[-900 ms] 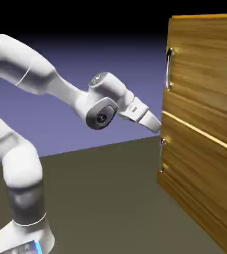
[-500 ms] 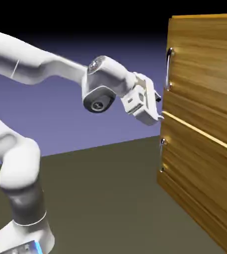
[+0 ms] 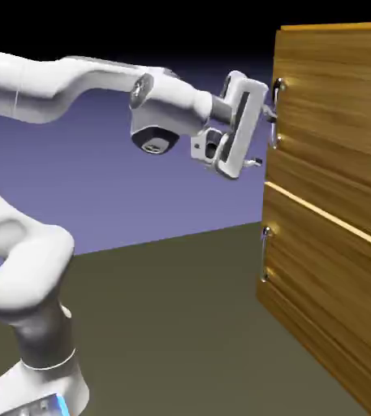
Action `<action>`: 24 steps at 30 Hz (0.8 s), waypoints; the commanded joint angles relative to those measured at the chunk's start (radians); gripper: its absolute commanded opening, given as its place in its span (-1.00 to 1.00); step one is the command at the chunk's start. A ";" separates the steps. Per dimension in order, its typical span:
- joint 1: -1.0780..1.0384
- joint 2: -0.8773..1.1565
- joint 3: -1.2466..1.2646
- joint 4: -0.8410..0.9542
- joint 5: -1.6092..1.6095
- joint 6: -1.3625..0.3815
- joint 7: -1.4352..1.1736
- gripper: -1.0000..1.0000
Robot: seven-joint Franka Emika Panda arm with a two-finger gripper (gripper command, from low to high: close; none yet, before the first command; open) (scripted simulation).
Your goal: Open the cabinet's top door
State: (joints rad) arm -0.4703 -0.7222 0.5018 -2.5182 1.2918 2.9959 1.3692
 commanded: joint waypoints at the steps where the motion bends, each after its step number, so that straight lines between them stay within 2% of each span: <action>1: -0.016 -0.005 0.017 0.010 0.044 -0.001 0.021 0.00; 24: -0.390 -0.123 0.406 0.236 1.044 -0.033 0.508 0.00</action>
State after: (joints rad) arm -0.8601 -0.8451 0.9074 -2.2825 2.3357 2.9628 1.8769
